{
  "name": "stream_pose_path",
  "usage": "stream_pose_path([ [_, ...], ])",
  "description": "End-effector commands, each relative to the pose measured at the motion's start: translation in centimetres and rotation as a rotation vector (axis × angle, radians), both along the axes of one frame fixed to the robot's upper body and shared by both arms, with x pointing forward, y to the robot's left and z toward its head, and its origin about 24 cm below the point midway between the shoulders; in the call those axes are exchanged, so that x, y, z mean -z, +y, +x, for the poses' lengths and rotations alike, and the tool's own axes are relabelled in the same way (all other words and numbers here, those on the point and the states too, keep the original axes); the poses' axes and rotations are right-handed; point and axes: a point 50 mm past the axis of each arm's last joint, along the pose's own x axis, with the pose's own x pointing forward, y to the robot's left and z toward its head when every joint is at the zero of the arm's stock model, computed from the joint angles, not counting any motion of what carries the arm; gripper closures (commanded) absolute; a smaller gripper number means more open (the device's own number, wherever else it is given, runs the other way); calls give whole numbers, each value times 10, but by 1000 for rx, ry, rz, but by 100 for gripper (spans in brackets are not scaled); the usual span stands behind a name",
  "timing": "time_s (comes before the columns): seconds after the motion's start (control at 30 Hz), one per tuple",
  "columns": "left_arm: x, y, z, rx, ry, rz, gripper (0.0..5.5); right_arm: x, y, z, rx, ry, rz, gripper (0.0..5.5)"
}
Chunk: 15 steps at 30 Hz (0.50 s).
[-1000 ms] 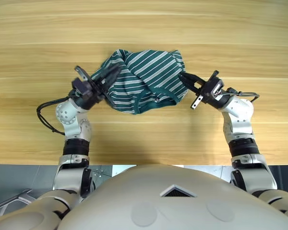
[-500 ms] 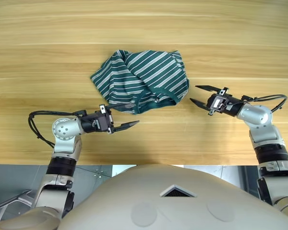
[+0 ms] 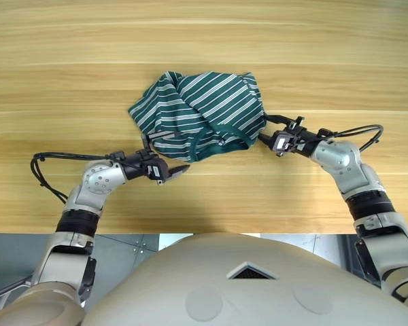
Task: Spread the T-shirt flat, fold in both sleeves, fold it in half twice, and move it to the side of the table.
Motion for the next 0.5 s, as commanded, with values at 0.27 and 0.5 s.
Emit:
stream_pose_path([
  [0.27,26,16,-18,49,101,215,119,14,-3,-8,-5,67,-46,312],
  [0.5,30,19,-21,70,108,262,234,16,-11,-3,40,55,-70,312],
])
